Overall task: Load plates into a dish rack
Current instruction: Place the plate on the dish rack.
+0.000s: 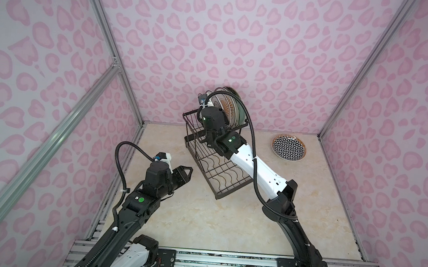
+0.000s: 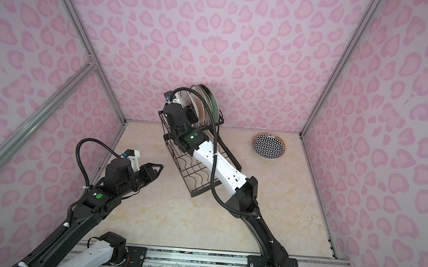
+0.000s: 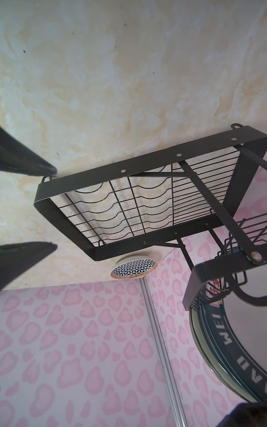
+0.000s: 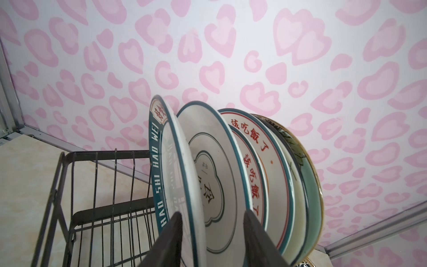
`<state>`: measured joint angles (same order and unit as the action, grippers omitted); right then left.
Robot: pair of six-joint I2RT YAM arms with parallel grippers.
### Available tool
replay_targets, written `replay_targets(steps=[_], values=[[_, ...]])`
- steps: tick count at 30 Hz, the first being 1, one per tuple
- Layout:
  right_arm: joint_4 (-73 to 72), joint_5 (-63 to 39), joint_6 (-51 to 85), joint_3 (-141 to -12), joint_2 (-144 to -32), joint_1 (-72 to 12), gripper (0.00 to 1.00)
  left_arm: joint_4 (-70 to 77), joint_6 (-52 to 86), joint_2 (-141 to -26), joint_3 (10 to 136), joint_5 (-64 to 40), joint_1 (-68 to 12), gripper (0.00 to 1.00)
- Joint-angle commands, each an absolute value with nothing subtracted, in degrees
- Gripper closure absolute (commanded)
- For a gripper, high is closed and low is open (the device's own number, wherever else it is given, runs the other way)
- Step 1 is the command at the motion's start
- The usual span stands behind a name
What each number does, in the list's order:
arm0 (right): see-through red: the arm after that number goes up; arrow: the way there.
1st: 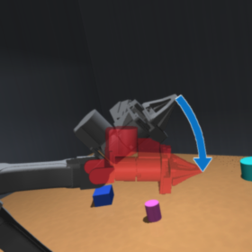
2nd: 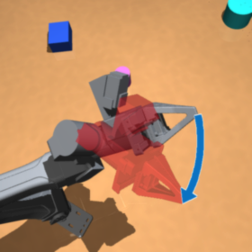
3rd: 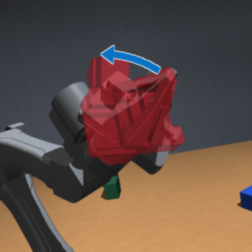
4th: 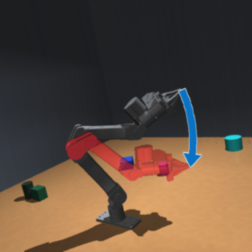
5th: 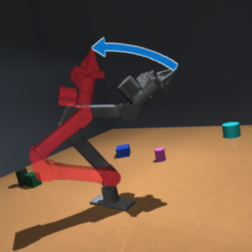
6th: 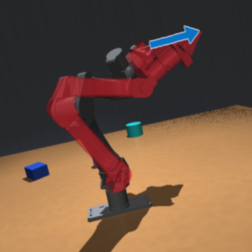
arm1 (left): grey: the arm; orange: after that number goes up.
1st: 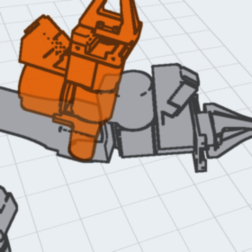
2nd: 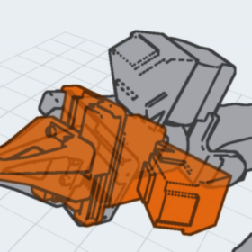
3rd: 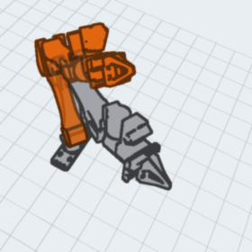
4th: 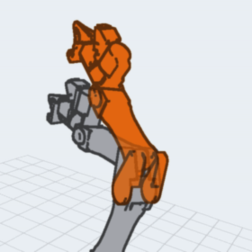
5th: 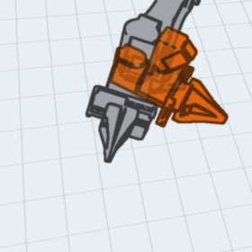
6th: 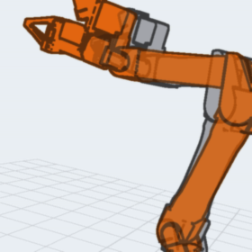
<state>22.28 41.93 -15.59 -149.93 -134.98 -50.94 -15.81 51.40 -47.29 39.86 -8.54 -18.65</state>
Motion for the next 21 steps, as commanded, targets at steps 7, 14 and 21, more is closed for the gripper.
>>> replay_targets(steps=[7, 14, 21], values=[[19.88, 35.77, -11.99, -139.01, -122.11, -52.14, 0.55, -17.29, 49.94, -46.75, 41.86, -7.66, -18.65, 0.49], [17.58, 29.64, -8.77, -123.81, -106.41, -50.93, 0.5, -17.93, 48.3, -47.84, 44.22, -6.89, -18.63, 0.48], [15.64, 21.8, 0.43, -102.7, -88.07, -41.58, 0.48, -14.83, 48.4, -51.03, 45.43, -8.85, -18.88, 0.48]])
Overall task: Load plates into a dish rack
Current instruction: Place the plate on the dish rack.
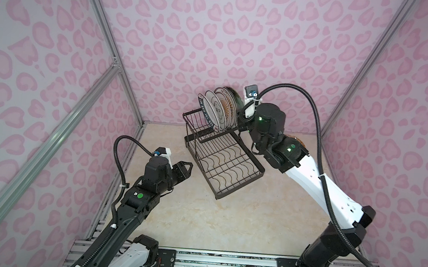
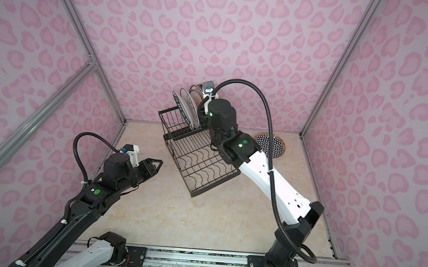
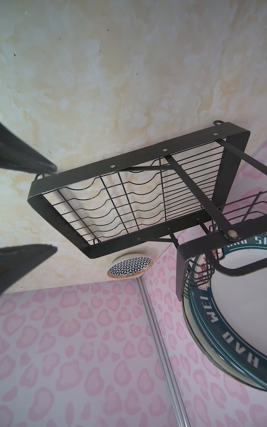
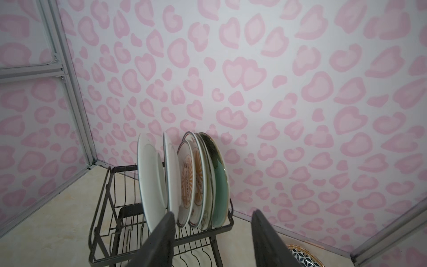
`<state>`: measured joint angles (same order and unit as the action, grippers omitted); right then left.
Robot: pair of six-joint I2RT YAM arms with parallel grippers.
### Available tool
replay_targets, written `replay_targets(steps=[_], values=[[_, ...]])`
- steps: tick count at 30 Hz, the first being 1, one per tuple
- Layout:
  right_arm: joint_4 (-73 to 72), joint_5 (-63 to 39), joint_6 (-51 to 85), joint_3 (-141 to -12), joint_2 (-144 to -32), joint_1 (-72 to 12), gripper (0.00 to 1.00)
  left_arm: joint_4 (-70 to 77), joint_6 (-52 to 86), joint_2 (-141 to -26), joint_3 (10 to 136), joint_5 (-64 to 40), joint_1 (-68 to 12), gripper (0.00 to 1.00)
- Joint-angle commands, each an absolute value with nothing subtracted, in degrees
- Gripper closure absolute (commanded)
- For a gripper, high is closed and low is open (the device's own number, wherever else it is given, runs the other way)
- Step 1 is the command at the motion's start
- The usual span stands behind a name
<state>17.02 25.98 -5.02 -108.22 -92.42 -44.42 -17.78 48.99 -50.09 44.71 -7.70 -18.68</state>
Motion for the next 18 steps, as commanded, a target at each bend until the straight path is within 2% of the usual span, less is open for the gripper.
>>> replay_targets(steps=[1, 9, 18], values=[[15.56, 20.97, 1.73, -99.95, -85.95, -39.76, 0.48, -14.37, 48.59, -51.67, 45.35, -8.84, -19.18, 0.49], [15.36, 3.6, 16.41, -75.85, -74.19, -15.81, 0.48, -7.83, 50.15, -58.12, 45.17, -4.89, -25.34, 0.5], [8.71, -16.7, 26.24, -60.25, -77.85, 8.19, 0.5, 1.81, 53.12, -64.0, 41.72, -2.3, -31.17, 0.53]])
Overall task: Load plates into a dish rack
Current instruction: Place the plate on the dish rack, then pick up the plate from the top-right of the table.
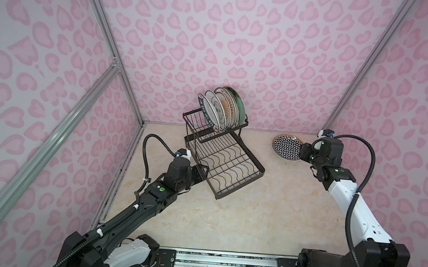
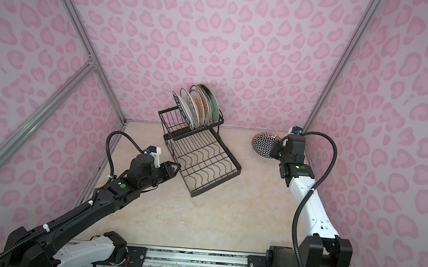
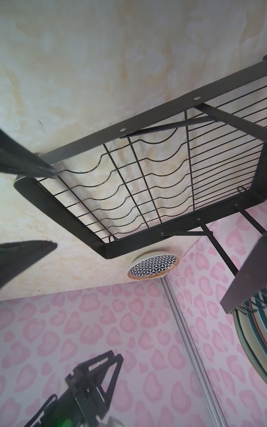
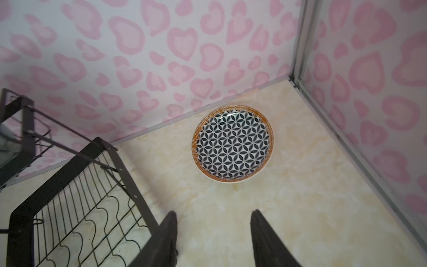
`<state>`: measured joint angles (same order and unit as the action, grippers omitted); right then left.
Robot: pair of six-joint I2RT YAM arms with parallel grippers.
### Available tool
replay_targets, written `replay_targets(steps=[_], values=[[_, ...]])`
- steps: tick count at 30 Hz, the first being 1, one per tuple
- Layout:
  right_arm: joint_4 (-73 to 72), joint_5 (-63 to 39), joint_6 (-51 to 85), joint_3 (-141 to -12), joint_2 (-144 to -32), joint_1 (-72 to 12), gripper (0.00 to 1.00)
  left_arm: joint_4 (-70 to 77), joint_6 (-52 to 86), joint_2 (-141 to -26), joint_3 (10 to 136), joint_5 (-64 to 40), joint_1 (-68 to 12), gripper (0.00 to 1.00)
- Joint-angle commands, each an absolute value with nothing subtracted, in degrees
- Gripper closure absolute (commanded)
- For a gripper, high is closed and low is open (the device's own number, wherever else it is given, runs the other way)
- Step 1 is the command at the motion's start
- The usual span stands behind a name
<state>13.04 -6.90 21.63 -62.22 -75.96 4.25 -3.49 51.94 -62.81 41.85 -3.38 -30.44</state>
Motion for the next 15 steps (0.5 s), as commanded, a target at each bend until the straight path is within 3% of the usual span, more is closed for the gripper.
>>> replay_targets(steps=[1, 9, 15], values=[[8.0, -17.72, 27.01, -59.67, -78.96, 9.9, 0.5, 1.89, 53.3, -64.51, 41.79, -2.43, -31.43, 0.54], [1.39, -25.9, 31.01, -61.59, -92.91, 18.71, 0.43, 2.28, 53.36, -66.98, 42.48, -3.41, -32.7, 0.54], [0.43, -31.3, 33.6, -69.98, -106.53, 20.21, 0.41, -0.27, 52.7, -65.95, 43.43, -1.96, -32.68, 0.54]])
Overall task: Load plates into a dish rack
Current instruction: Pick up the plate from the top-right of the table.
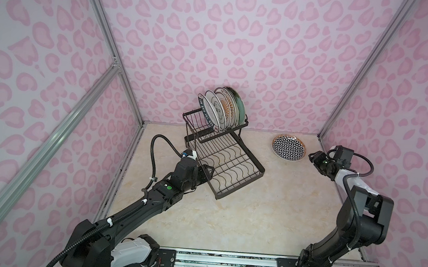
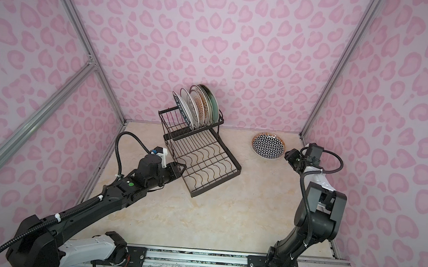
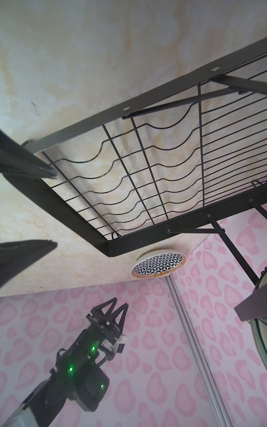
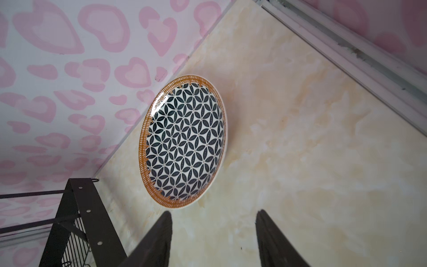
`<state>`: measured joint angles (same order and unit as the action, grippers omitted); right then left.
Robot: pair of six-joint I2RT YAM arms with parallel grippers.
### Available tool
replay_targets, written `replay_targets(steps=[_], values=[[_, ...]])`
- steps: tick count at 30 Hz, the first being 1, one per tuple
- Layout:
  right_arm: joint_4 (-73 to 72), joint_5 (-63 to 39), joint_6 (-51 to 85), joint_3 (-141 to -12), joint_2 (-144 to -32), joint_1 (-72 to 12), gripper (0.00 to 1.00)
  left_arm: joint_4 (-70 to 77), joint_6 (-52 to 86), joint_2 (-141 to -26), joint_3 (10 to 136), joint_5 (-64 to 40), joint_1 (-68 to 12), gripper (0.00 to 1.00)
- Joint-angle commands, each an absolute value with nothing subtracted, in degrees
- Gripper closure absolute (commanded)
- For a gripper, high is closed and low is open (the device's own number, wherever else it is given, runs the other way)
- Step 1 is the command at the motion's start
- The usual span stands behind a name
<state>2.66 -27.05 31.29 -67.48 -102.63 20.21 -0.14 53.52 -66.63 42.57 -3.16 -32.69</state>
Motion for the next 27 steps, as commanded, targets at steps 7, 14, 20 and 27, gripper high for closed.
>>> replay_targets(steps=[7, 14, 20, 27], values=[[2.46, -31.31, 34.25, -79.45, -118.28, 19.71, 0.42, -2.04, 52.43, -64.78, 43.19, -0.86, -32.65, 0.53], [5.16, -29.97, 33.78, -86.07, -124.81, 18.64, 0.44, -3.1, 52.12, -63.98, 43.23, -0.03, -32.67, 0.53], [8.56, -27.9, 32.37, -91.75, -129.55, 16.83, 0.46, -3.89, 52.04, -63.5, 43.19, 0.05, -32.7, 0.53], [8.92, -27.43, 32.73, -93.82, -131.44, 15.64, 0.47, -5.22, 52.21, -62.59, 42.35, 0.64, -32.69, 0.53]])
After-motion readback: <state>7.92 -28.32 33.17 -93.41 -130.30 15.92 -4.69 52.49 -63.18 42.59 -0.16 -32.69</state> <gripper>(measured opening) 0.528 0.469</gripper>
